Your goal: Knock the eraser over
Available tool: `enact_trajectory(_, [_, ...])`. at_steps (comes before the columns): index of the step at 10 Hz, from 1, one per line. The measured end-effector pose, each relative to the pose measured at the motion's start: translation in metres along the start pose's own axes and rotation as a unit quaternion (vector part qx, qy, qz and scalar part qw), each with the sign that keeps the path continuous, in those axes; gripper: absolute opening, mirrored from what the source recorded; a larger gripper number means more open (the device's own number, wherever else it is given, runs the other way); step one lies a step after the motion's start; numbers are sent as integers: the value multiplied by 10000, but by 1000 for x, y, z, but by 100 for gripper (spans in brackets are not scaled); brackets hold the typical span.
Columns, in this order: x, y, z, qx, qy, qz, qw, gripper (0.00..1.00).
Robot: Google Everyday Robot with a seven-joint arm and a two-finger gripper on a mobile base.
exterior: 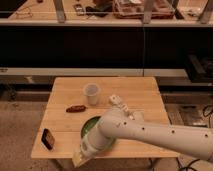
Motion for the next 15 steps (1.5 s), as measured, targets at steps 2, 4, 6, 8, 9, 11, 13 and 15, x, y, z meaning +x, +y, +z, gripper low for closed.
enact_trajectory(2, [-1, 0, 0, 10, 8, 6, 10000, 2])
enact_trajectory(4, [-1, -1, 1, 10, -3, -8, 10000, 2])
enact_trajectory(6, [-2, -10, 7, 111, 21, -99, 9999, 2])
enact_trajectory(8, [-7, -52, 30, 581, 52, -416, 9974, 2])
enact_trajectory(9, [-14, -82, 47, 914, 21, -583, 9941, 2])
enact_trajectory(11, [-26, -117, 81, 1296, -111, -799, 9883, 2])
enact_trajectory(13, [-25, -127, 119, 1431, -282, -836, 9858, 2])
enact_trajectory(15, [-8, -128, 146, 1479, -348, -735, 9857, 2])
